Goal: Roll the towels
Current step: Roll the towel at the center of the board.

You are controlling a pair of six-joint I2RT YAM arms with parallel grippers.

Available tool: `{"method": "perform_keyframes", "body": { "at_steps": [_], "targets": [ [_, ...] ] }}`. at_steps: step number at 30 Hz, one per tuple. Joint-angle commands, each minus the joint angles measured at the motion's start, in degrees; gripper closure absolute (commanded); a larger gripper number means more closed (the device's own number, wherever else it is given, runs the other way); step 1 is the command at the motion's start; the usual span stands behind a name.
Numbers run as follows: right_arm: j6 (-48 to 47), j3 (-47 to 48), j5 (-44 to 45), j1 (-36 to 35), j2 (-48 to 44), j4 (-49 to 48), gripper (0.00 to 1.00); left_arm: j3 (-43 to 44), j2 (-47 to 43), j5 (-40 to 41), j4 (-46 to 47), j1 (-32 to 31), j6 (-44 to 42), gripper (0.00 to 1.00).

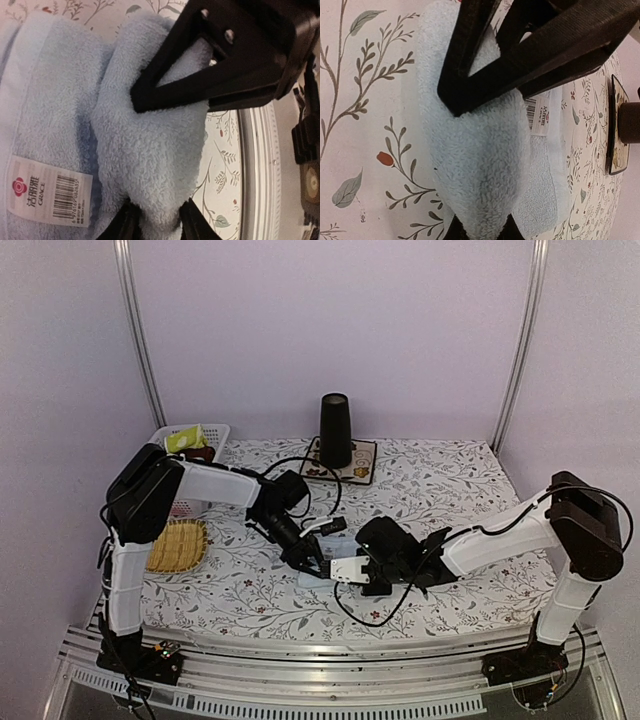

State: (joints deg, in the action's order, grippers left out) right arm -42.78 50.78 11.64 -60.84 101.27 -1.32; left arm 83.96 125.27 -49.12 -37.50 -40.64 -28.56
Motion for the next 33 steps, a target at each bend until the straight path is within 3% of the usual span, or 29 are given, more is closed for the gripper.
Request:
{"method": "perform_keyframes", "body": {
  "at_steps": [1,6,7,8,17,23,29,33],
  "targets": [
    [4.0,3.6,-8.6,0.8,1.7,4.8,0.95,-4.6,-0.7,9.6,0.3,0.8,0.0,0.61],
    [7.7,5.7,-18.6,4.0,1.7,10.9,0.96,-12.3,-11.4,16.9,6.4,0.9,0.6,0.29],
    [8.1,6.2,-20.3,4.6,1.9,12.0,0.96,-13.9,-14.2,18.7,7.8,0.9,0.7,0.12],
    [9.1,6.8,-22.4,5.2,2.2,13.0,0.96,-15.8,-16.6,20.3,9.6,0.8,0.9,0.04],
    [14.2,16.3,-39.2,10.3,9.5,22.8,0.96,-31.4,-32.4,33.5,25.6,-0.8,-0.8,0.03],
    [18.2,24.6,-47.2,13.0,16.3,29.6,0.94,-41.2,-39.1,41.1,35.4,-7.6,-7.2,0.03],
    [20.0,33.1,-59.7,15.2,23.5,37.8,0.93,-45.9,-39.5,46.1,42.1,-13.1,-12.1,0.04],
    [21.0,37.3,-63.6,16.1,27.0,42.0,0.92,-46.3,-36.4,51.2,46.4,-15.6,-15.4,0.04]
  ]
}}
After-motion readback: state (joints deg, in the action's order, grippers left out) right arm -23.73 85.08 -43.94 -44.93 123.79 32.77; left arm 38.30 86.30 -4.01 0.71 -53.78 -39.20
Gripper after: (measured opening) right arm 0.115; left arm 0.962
